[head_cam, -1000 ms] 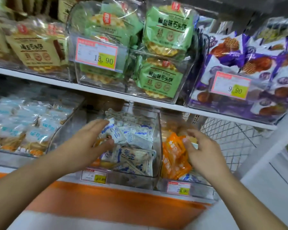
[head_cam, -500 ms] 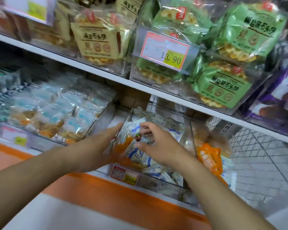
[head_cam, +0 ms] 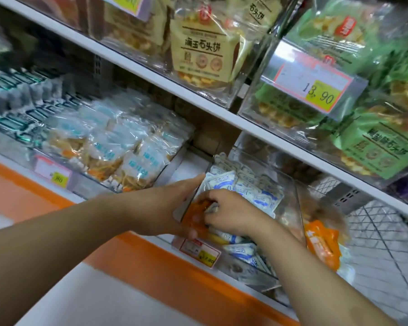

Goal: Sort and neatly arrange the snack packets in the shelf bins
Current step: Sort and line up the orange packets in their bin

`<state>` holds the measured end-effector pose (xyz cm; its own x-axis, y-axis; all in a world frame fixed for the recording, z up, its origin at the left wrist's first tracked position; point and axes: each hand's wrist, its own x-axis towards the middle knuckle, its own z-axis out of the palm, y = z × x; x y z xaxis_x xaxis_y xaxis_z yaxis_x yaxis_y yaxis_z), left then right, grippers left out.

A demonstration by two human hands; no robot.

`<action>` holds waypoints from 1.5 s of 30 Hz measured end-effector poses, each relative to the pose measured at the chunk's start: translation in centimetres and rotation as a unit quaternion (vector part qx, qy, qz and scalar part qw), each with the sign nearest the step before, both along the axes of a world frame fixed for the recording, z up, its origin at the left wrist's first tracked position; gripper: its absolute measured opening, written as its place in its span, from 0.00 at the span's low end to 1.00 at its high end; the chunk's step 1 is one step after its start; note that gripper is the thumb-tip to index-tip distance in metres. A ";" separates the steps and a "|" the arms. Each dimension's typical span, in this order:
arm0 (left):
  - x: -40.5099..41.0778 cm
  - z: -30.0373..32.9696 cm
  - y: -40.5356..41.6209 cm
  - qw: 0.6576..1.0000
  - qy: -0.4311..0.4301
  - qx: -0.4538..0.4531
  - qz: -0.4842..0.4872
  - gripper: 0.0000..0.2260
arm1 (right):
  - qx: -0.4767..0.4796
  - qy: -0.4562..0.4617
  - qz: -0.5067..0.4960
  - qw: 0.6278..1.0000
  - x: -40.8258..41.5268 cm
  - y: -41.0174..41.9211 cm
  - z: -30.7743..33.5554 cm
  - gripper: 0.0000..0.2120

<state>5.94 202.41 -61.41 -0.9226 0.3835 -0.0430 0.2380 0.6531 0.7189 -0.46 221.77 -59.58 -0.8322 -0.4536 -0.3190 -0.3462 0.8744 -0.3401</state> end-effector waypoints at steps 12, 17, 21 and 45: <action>0.3 0.0 0.0 1.000 -0.003 0.006 0.011 0.50 | -0.004 0.056 0.013 0.998 0.7 -0.3 -0.6 0.10; 0.2 0.2 0.3 1.000 0.006 0.006 0.016 0.47 | 0.019 0.170 0.022 0.985 0.8 0.3 -0.7 0.07; 0.4 1.0 0.7 1.000 0.018 0.012 0.016 0.43 | -0.140 0.185 -0.086 0.969 0.1 2.5 1.0 0.13; -1.7 3.5 13.9 0.971 0.039 0.233 0.023 0.41 | -0.658 0.032 -0.253 0.709 6.4 14.5 4.3 0.12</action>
